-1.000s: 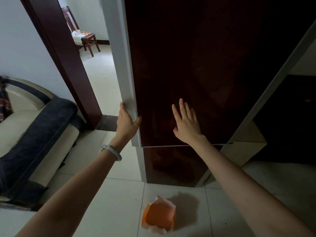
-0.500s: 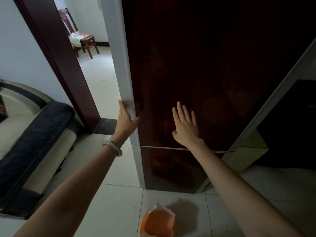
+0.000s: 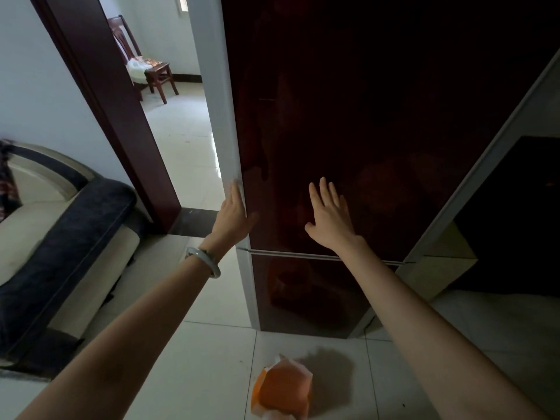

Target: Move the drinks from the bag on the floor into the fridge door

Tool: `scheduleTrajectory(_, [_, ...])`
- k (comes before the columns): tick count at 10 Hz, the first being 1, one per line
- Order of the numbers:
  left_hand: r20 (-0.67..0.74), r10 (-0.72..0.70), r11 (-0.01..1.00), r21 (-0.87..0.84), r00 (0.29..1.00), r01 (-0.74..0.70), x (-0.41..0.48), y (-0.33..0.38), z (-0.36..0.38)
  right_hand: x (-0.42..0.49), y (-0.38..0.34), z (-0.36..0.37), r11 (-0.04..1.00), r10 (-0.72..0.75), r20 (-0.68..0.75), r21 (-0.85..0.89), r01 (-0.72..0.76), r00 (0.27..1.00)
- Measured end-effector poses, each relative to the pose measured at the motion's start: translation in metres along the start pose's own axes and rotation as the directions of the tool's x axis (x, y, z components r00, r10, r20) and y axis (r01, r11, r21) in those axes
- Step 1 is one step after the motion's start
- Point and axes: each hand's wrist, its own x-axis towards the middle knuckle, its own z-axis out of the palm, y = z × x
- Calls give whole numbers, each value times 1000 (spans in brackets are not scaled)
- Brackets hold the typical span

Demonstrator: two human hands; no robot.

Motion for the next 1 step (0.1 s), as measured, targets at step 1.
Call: scheduleTrajectory(1, [64, 50, 991, 117, 997, -57, -25, 21, 8, -15, 1, -3, 999, -6, 3, 35, 6, 1000])
